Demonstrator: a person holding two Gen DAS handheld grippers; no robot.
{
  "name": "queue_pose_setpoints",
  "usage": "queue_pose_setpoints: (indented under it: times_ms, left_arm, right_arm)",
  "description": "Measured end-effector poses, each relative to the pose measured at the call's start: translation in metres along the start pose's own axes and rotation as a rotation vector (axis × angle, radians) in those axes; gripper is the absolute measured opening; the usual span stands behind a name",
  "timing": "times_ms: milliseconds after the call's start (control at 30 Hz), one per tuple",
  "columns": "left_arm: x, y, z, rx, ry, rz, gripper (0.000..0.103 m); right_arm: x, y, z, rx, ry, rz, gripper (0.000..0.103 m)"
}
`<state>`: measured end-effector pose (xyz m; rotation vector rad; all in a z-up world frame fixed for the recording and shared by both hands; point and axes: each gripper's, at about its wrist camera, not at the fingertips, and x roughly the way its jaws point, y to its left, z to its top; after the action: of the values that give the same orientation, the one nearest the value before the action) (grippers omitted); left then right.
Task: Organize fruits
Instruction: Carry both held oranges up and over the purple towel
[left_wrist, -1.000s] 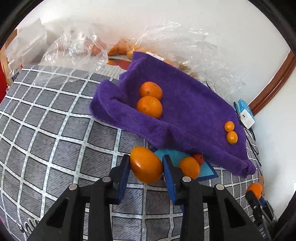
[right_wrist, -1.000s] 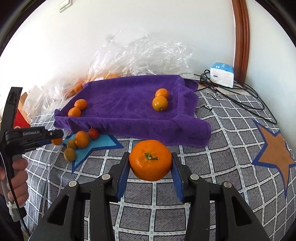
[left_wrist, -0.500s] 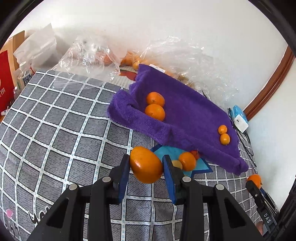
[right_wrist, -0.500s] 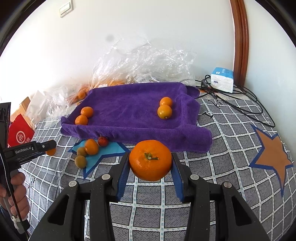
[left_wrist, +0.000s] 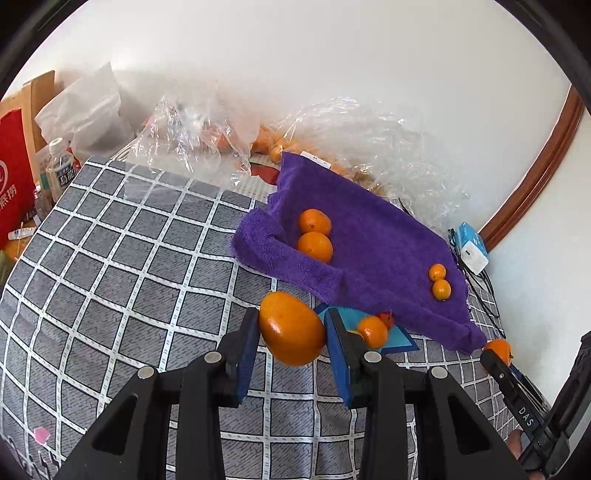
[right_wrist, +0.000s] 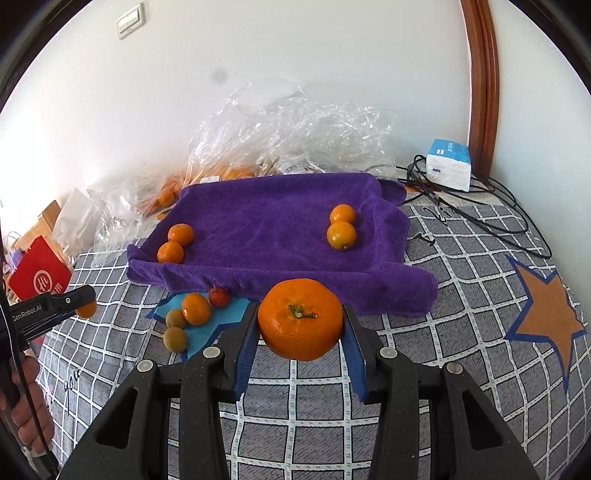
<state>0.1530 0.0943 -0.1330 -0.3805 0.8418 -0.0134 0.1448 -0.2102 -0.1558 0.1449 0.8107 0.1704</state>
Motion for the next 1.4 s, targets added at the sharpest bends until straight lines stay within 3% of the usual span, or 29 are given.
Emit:
queue_pose_setpoints:
  times_ms: [467,767,1000,1133,1400]
  left_arm:
    - [0.009,-0.016,0.032,0.030,-0.021,-0.026,0.034]
    - [0.029,-0.021,0.047,0.046,-0.016,-0.003,0.034]
    - [0.051,-0.024,0.057,0.057,0.003,0.019,0.034]
    - [0.065,-0.030,0.061,0.059,0.023,0.009,0.034]
    - [0.099,-0.068,0.066,0.149,0.057,0.032,0.034]
  right_arm:
    - [0.016,-0.008,0.031,0.014,-0.014,-0.037,0.043]
    - [0.038,-0.016,0.049,-0.010,-0.013,-0.053,0.043]
    - [0.066,-0.026,0.054,0.000,0.023,-0.044,0.043]
    - [0.093,-0.030,0.055,-0.003,0.087,-0.021,0.043]
    - [0.118,-0.033,0.055,-0.038,0.152,-0.027,0.043]
